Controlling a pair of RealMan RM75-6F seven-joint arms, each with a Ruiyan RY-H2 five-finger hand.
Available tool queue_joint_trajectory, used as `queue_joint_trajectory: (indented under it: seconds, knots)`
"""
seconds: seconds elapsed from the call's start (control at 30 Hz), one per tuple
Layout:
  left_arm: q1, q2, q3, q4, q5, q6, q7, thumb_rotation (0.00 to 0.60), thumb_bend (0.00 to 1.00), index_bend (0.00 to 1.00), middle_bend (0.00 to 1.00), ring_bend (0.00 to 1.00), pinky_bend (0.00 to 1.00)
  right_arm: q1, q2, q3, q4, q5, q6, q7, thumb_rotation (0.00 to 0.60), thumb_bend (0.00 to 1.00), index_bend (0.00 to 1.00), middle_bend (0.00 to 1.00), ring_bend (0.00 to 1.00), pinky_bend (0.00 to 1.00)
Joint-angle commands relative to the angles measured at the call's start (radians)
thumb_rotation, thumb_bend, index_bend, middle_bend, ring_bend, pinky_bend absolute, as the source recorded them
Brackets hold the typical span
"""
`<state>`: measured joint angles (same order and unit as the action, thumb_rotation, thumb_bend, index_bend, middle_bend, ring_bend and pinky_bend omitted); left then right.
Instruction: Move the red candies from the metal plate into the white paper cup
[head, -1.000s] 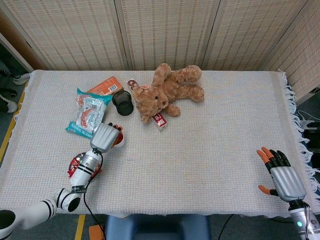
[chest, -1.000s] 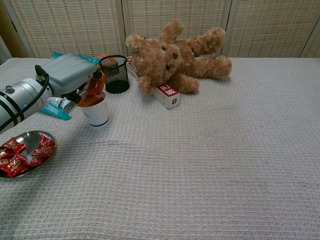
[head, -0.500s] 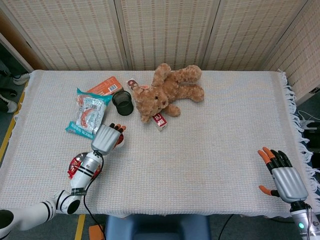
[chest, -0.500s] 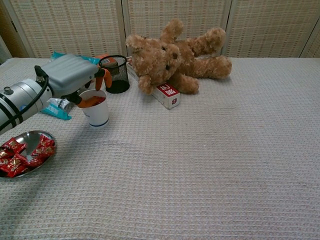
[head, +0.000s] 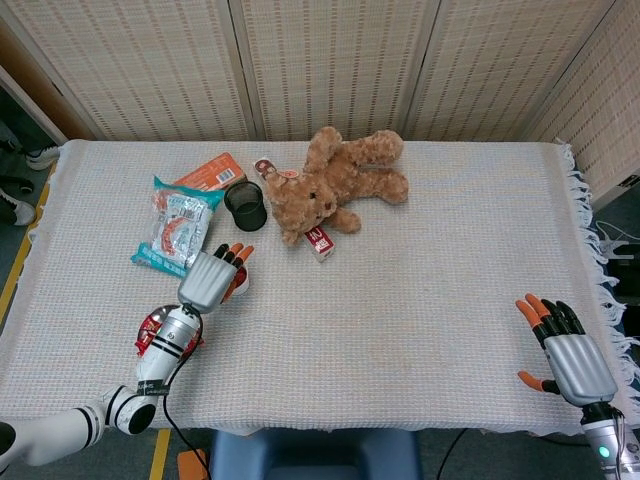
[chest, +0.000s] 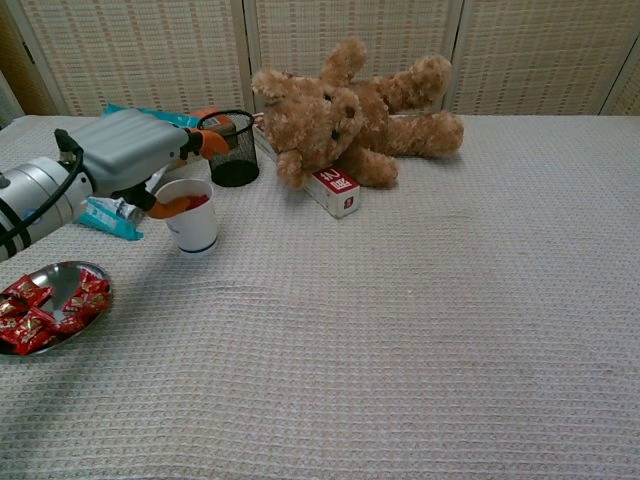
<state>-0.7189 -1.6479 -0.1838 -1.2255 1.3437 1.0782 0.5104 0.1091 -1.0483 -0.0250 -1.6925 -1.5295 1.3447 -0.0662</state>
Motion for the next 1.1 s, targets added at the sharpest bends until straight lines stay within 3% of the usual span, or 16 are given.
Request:
queue_joint_trajectory:
  seconds: [0.03,0.5,0.63,0.9,1.1]
  knots:
    - [0.0,0.005,0.002,-0.01,-0.002,0.003,-0.005,0.6,0.38,0.12,0.18,0.24,0.95,-0.001,0.001,0.0,-0.001,-0.001,0.002,0.002,0.6,0.05,0.0,0.0,0.0,0.0]
    - [0.003,0.028,0.007,-0.04,-0.013,0.017,-0.007,0.6,0.38,0.06,0.14,0.22,0.96,-0.002,0.002,-0.005,-0.002,-0.011,0.004,0.002,0.6,0.05,0.0,0.0,0.0,0.0]
    - [0.027,0.059,0.03,-0.101,0.032,0.069,-0.026,0.6,0.37,0.06,0.14,0.22,0.96,0.0,0.001,-0.004,-0.002,-0.009,0.0,0.001,0.6,0.05,0.0,0.0,0.0,0.0]
    - [0.176,0.213,0.187,-0.297,0.122,0.179,-0.098,0.6,0.37,0.06,0.14,0.23,0.96,0.001,0.005,-0.012,-0.004,-0.028,0.001,0.01,0.6,0.05,0.0,0.0,0.0,0.0]
    - [0.278,0.291,0.299,-0.338,0.134,0.193,-0.174,0.6,0.37,0.06,0.14,0.23,0.97,-0.001,0.007,-0.021,-0.006,-0.052,0.007,0.012,0.6,0.05,0.0,0.0,0.0,0.0]
